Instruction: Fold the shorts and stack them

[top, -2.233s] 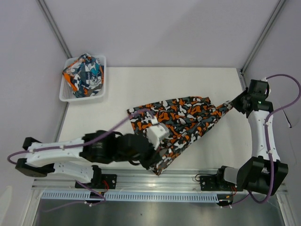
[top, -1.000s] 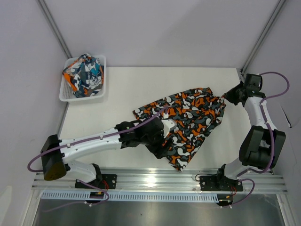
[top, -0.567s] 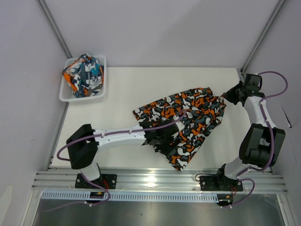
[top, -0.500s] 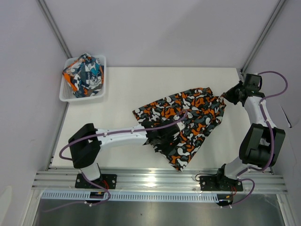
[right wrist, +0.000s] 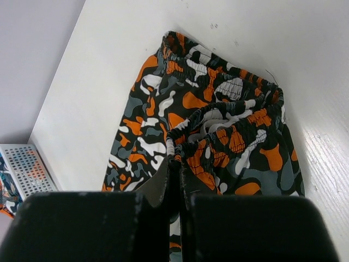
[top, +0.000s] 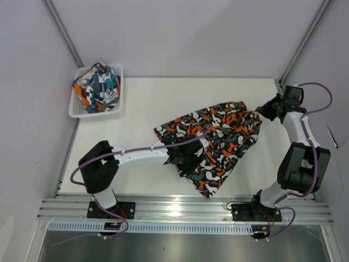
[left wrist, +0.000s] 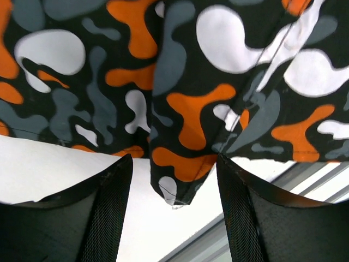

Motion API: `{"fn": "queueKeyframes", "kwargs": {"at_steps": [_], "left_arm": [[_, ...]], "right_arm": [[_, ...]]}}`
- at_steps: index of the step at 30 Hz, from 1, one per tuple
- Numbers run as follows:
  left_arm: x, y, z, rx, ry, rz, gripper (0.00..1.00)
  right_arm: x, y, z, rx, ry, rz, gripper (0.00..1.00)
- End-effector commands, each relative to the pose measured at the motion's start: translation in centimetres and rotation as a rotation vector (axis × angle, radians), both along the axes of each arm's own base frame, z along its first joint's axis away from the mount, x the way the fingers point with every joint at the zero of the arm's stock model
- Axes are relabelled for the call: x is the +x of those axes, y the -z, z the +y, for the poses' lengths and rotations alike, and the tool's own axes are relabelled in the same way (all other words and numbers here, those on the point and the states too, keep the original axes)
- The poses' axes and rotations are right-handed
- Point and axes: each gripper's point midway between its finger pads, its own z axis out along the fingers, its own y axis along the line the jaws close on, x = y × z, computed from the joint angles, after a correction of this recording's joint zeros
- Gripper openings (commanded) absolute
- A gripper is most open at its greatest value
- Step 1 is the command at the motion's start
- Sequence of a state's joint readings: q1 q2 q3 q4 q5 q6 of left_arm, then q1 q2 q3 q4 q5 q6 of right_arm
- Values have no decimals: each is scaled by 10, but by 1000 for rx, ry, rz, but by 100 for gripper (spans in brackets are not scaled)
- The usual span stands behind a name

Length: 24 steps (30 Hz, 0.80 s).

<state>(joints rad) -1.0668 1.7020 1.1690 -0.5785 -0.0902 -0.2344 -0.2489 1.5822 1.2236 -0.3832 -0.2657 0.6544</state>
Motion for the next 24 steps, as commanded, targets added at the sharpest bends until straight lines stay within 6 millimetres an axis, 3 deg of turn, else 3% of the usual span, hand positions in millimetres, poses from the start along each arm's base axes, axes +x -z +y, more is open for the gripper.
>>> {"fn": "queueKeyframes", "kwargs": {"at_steps": [1, 9, 12, 16, 24], "left_arm": [[-11, -4, -4, -54, 45, 25, 66], [-26, -12, -7, -127, 82, 59, 69], [-26, -9, -6, -113, 77, 52, 68], [-22, -1, -4, -84, 67, 48, 60], [-21, 10, 0, -42, 66, 48, 58]], "right_arm": [[3, 0, 0, 6, -11, -18, 0], [3, 3, -1, 7, -12, -12, 0], [3, 3, 1, 11, -15, -13, 0], [2, 4, 1, 13, -17, -10, 0], [2, 2, 0, 8, -13, -13, 0]]}}
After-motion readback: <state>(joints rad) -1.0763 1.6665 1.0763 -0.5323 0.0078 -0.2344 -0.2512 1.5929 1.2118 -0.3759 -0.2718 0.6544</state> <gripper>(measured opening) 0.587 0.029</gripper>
